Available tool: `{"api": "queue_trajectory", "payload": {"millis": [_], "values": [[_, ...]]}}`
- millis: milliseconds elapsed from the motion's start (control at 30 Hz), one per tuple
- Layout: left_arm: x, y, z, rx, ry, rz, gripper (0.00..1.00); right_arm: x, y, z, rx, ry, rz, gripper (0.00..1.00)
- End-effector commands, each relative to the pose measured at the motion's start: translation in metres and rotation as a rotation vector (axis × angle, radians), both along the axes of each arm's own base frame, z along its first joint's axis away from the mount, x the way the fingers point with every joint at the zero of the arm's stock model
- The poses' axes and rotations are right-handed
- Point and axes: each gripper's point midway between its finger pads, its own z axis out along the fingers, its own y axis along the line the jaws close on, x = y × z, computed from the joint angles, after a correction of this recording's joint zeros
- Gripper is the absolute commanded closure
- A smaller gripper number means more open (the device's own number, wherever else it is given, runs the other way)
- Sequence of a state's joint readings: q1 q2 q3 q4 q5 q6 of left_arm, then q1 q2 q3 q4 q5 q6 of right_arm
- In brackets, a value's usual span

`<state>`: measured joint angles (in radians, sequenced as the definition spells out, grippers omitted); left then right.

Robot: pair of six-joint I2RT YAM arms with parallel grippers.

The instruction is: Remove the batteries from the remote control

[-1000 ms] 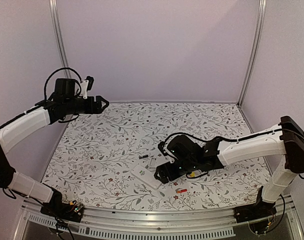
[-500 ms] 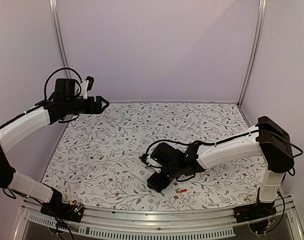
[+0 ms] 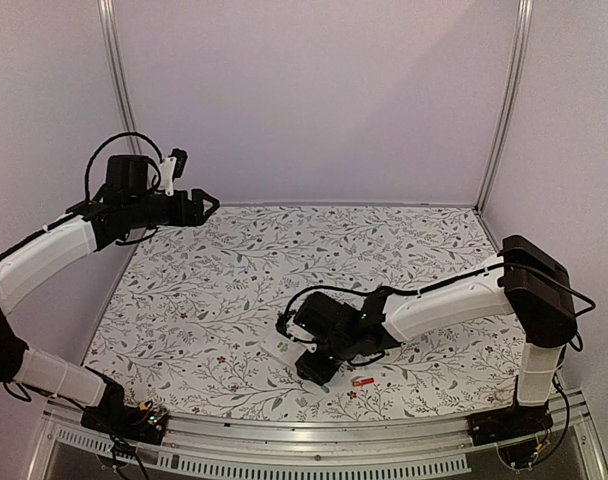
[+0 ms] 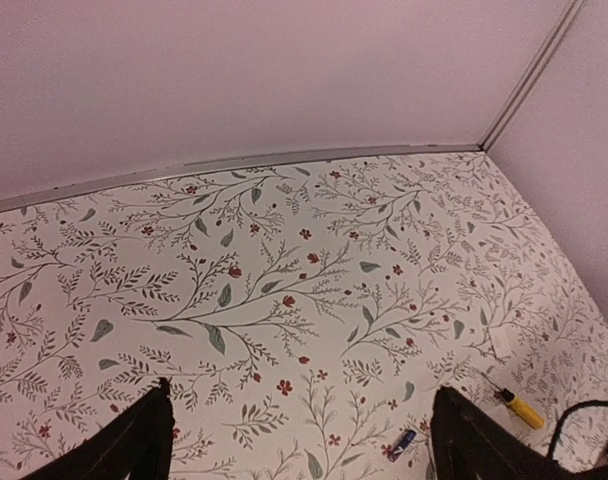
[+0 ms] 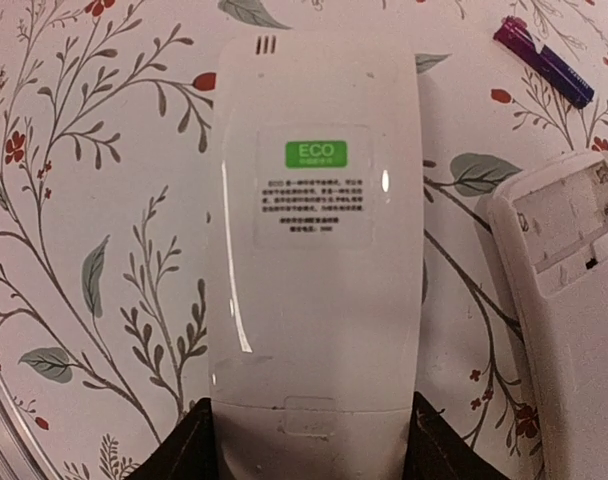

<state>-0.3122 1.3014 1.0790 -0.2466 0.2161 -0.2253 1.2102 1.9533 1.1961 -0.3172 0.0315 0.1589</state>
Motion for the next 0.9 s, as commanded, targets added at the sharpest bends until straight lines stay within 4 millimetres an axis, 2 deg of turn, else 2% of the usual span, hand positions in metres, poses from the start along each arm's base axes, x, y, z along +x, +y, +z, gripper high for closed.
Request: {"api": "queue_trajectory", "payload": {"millis": [0, 133, 233, 567, 800, 867], "values": [[-0.008, -0.004, 0.009, -0.017, -0.033, -0.005, 0.12, -0.008, -0.004, -0.009, -0.018, 0.029, 0.010, 0.55], [-0.009, -0.010, 0.005, -0.032, -0.016, -0.029, 0.11, -0.003, 0.002, 0.009, 0.056, 0.000, -0.011, 0.59], [-0.012, -0.019, 0.003, -0.057, -0.013, -0.068, 0.11, 0.009, 0.010, 0.035, 0.128, -0.062, -0.047, 0.61], [-0.040, -0.083, -0.016, -0.221, 0.130, -0.337, 0.11, 0.051, 0.019, 0.125, 0.326, -0.342, -0.151, 0.63], [-0.066, -0.119, -0.023, -0.302, 0.225, -0.506, 0.11, 0.072, 0.024, 0.173, 0.416, -0.463, -0.174, 0.63], [-0.070, -0.125, -0.028, -0.311, 0.253, -0.526, 0.11, 0.075, 0.026, 0.180, 0.418, -0.492, -0.168, 0.63]]}}
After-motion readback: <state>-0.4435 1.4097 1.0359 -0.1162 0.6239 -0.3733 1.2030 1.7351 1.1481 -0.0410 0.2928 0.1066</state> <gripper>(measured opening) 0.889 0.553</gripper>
